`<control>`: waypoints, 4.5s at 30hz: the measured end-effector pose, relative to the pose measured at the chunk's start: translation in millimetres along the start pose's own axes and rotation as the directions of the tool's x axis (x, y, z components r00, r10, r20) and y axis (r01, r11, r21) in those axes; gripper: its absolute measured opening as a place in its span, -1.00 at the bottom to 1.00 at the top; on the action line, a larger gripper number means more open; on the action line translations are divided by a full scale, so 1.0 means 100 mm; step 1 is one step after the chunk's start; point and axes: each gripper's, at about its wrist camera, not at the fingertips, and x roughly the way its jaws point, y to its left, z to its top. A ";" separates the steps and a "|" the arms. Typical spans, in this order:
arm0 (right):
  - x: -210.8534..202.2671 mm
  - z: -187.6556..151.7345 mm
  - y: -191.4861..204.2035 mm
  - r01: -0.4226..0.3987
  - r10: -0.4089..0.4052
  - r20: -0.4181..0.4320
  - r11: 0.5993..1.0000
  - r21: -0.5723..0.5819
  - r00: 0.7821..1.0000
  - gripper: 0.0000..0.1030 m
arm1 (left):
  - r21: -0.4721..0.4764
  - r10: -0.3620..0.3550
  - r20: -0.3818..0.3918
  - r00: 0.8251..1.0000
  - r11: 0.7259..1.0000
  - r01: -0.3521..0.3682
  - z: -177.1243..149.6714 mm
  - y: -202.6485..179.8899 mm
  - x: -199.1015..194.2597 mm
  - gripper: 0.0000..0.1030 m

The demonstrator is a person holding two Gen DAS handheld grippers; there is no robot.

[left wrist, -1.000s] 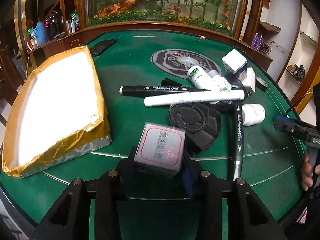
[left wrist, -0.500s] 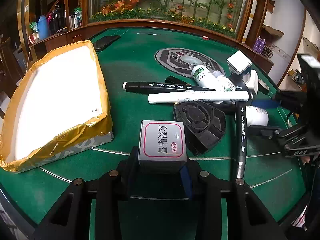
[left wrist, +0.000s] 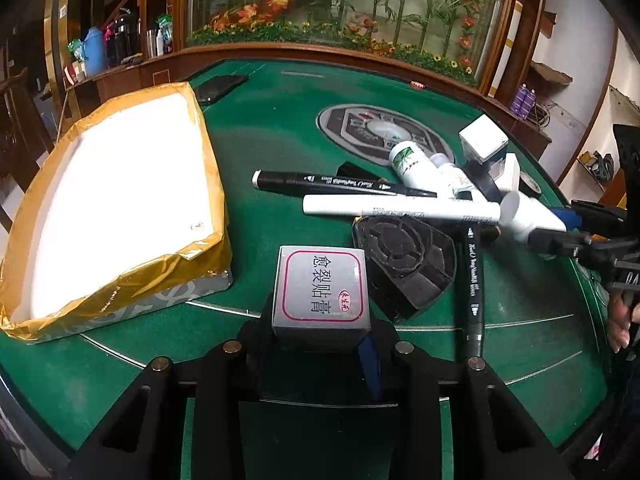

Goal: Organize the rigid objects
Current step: 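Grasp the white pill bottle with the right gripper while the left holds the box, then lower box and bottle into the yellow envelope tray and open both grippers, then grasp the black round plastic piece with the left gripper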

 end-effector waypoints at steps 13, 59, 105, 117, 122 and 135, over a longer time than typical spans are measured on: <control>-0.17 0.03 0.00 -0.130 0.100 0.175 0.976 0.174 0.980 -0.13 | -0.009 -0.026 0.062 0.998 1.000 0.026 -0.01 -0.02 -0.15 -0.28; -0.02 0.54 0.97 -0.182 0.182 -0.003 0.982 -0.056 0.983 -0.33 | -0.195 0.088 0.208 0.974 0.980 -0.047 0.27 1.07 -0.85 -0.27; 2.77 2.88 0.97 -0.047 0.071 -0.095 0.972 0.230 0.993 0.05 | -0.230 0.125 -0.107 0.986 0.962 -0.146 1.51 2.10 0.68 0.48; 1.34 2.13 0.73 -0.140 0.138 0.025 0.957 0.253 0.990 0.06 | -0.112 0.152 -0.194 0.969 0.978 -0.176 1.03 1.74 0.54 0.57; 0.59 1.59 0.54 -0.178 0.161 0.085 0.948 0.265 0.983 0.10 | -0.006 0.163 -0.170 0.972 0.986 -0.167 0.85 1.43 0.34 0.57; -0.48 0.24 -0.25 0.025 -0.123 0.306 0.952 0.305 0.944 0.36 | 0.179 0.040 0.179 0.983 0.981 -0.072 0.38 -0.10 -0.54 1.00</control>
